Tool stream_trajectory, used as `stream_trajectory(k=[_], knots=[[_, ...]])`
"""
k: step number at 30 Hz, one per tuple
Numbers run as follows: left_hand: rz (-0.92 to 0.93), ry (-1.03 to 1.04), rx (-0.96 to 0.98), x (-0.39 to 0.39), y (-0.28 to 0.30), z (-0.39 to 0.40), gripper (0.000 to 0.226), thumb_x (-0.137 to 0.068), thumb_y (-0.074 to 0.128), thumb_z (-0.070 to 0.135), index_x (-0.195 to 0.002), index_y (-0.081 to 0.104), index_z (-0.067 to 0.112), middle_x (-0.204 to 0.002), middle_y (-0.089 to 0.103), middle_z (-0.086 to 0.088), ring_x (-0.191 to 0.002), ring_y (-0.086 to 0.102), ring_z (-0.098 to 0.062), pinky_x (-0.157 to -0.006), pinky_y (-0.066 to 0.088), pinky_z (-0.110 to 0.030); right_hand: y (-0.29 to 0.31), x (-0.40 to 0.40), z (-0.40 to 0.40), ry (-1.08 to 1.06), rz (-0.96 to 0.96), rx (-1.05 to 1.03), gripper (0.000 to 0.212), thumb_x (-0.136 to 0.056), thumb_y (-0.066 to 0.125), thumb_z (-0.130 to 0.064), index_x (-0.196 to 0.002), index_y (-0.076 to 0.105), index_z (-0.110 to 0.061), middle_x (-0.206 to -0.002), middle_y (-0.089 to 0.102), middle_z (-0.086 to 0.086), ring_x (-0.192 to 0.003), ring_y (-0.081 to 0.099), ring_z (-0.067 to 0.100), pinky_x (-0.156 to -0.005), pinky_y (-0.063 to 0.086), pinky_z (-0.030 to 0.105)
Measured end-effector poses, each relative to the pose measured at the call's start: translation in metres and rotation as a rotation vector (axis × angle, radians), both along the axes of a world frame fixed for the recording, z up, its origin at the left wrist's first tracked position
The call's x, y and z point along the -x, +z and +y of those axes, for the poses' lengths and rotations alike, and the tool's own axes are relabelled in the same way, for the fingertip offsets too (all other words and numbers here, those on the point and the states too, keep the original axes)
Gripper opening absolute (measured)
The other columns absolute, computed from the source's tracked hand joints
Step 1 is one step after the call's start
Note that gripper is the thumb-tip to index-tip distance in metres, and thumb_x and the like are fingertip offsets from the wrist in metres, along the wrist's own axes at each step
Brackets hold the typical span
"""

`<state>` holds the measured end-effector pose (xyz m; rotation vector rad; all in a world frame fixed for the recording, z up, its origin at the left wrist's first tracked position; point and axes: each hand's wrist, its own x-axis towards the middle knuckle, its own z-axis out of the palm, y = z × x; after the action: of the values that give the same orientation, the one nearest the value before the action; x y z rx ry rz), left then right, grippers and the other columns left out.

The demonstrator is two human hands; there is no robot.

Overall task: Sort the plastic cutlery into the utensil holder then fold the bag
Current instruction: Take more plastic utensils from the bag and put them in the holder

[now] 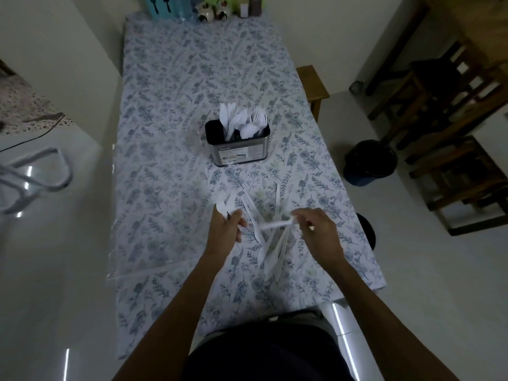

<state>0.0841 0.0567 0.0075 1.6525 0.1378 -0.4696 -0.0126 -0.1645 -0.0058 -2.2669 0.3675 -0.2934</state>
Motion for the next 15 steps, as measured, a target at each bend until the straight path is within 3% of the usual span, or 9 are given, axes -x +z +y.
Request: stream_trajectory(k=[3, 5, 8, 10, 12, 13, 15], knots=[[-0.127, 0.007, -0.305, -0.005, -0.005, 0.003, 0.025, -0.106, 0.052, 0.03, -0.116, 0.054, 0.007, -0.072, 0.058, 0.0, -0.06, 0.056, -0.014, -0.059, 0.045, -0.032, 0.024, -0.01, 0.004, 0.27, 0.039, -0.076, 0.022, -0.093, 0.07, -0.009, -0.11, 0.075, -0.022, -0.095, 0.069, -0.001, -0.079, 0.063, 0.004, -0.071, 0.05, 0.012], [-0.113, -0.107, -0.402, -0.003, -0.005, -0.001, 0.043, -0.107, 0.047, 0.04, -0.093, 0.062, 0.002, -0.065, 0.058, 0.0, -0.05, 0.052, -0.008, -0.055, 0.042, -0.028, 0.04, -0.019, 0.013, 0.367, 0.157, -0.175, 0.025, -0.092, 0.073, -0.018, -0.115, 0.071, -0.028, -0.099, 0.072, -0.004, -0.08, 0.066, 0.002, -0.071, 0.051, 0.012], [0.086, -0.27, -0.228, 0.007, -0.001, -0.014, 0.055, -0.108, 0.042, 0.044, -0.079, 0.071, 0.006, -0.063, 0.068, -0.007, -0.051, 0.063, -0.016, -0.055, 0.049, -0.028, 0.049, -0.036, 0.032, 0.396, 0.21, -0.223, 0.033, -0.087, 0.079, -0.022, -0.114, 0.061, -0.029, -0.088, 0.071, -0.004, -0.074, 0.067, 0.004, -0.066, 0.054, 0.016], [0.264, -0.23, -0.027, 0.014, -0.001, -0.017, 0.057, -0.108, 0.039, 0.05, -0.095, 0.071, 0.004, -0.066, 0.069, -0.013, -0.053, 0.064, -0.024, -0.05, 0.049, -0.027, 0.048, -0.047, 0.037, 0.412, 0.228, -0.269, 0.035, -0.086, 0.079, -0.026, -0.114, 0.058, -0.025, -0.087, 0.072, -0.002, -0.073, 0.068, 0.007, -0.066, 0.055, 0.016], [0.358, -0.102, 0.007, 0.018, -0.003, -0.01, 0.055, -0.105, 0.04, 0.055, -0.095, 0.066, 0.008, -0.062, 0.06, -0.009, -0.045, 0.051, -0.016, -0.043, 0.039, -0.023, 0.035, -0.061, 0.025, 0.401, 0.259, -0.273, 0.035, -0.091, 0.071, -0.036, -0.12, 0.056, -0.021, -0.1, 0.072, -0.003, -0.08, 0.07, 0.004, -0.072, 0.059, 0.017], [0.375, -0.03, -0.008, 0.019, -0.003, -0.004, 0.054, -0.104, 0.041, 0.058, -0.091, 0.065, 0.011, -0.061, 0.056, -0.006, -0.043, 0.046, -0.013, -0.043, 0.035, -0.021, 0.022, -0.069, 0.012, 0.36, 0.262, -0.207, 0.035, -0.095, 0.064, -0.041, -0.123, 0.056, -0.021, -0.105, 0.071, -0.001, -0.085, 0.07, 0.008, -0.075, 0.061, 0.023], [0.351, 0.053, -0.042, 0.02, -0.006, 0.011, 0.056, -0.1, 0.044, 0.063, -0.09, 0.065, 0.013, -0.06, 0.053, -0.001, -0.045, 0.043, -0.011, -0.043, 0.035, -0.022, -0.009, -0.087, -0.018, 0.313, 0.23, 0.134, 0.033, -0.102, 0.052, -0.041, -0.129, 0.058, -0.025, -0.114, 0.067, 0.005, -0.097, 0.067, 0.021, -0.082, 0.061, 0.039]])
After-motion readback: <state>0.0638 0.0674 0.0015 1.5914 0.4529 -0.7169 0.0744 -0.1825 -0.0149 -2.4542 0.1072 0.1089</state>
